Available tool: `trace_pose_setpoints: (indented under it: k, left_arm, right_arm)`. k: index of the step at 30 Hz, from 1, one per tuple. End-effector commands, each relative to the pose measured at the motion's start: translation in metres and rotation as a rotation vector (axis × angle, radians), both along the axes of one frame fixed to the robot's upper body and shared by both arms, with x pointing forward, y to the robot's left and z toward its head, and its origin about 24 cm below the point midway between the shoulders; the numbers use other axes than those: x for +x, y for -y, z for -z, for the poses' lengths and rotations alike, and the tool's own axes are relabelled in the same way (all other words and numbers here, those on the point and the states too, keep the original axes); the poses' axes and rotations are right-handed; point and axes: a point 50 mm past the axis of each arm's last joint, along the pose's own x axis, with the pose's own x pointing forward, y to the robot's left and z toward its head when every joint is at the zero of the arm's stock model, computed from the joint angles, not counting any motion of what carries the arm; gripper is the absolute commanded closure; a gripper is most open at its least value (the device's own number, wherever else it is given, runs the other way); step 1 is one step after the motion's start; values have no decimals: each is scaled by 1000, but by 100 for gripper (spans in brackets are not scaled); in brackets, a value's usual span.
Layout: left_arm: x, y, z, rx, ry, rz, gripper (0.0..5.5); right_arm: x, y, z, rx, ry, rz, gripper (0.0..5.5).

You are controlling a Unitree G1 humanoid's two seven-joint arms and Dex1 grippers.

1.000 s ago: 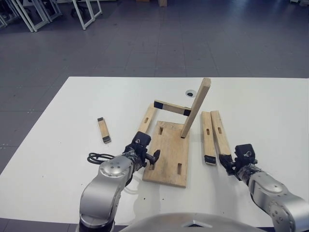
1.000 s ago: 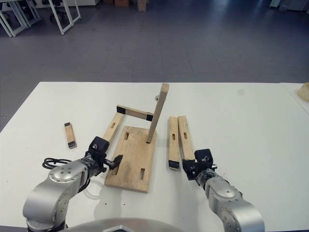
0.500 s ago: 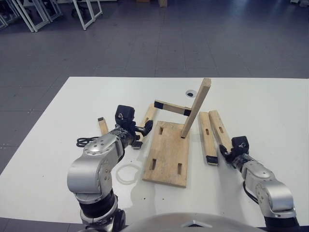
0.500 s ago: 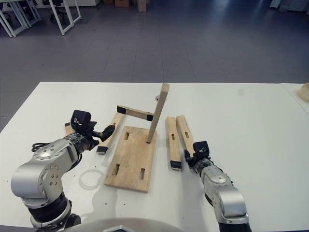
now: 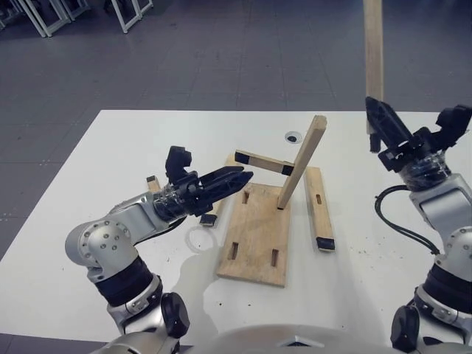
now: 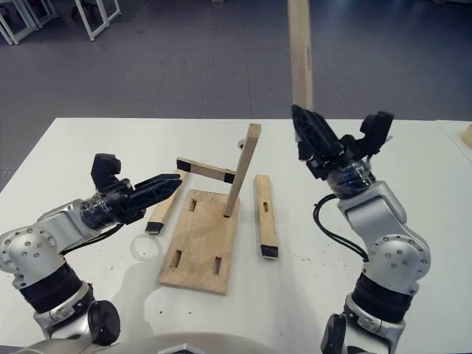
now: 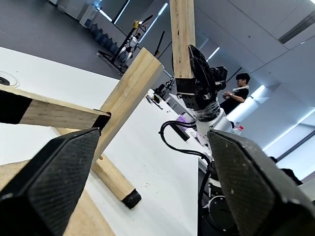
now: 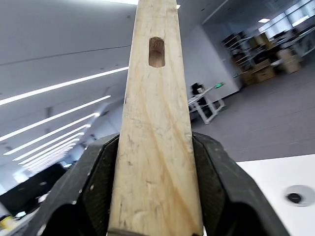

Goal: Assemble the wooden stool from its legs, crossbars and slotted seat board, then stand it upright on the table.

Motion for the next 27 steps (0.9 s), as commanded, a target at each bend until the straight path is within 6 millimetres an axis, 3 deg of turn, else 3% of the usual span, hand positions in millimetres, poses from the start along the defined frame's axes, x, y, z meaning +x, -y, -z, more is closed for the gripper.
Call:
trace_pose_setpoints:
  k: [1,5,8,13,19,27]
  left_arm:
    - [9,12,-18,-95,27,149,146]
    - [7,27,-21,-135,20,235,146]
    - [5,29,-25,-152,31,281,146]
    - [3,24,-27,-156,29,306,146]
    - [9,29,-21,-124,-15,273,146]
    - [7,24,-23,-185,-29,297,266]
  right_arm:
    - [-39,-28,-19,-12,86,-551,342]
    - [-38,-54,10,-100,-39,-720,342]
    - [-30,-60,28,-171,-76,-721,342]
    - [-23,-62,42,-231,-69,-701,346]
    - [-34,-71,52,-266,-83,-797,346]
    - [-31,-70,51,-294,-69,-781,346]
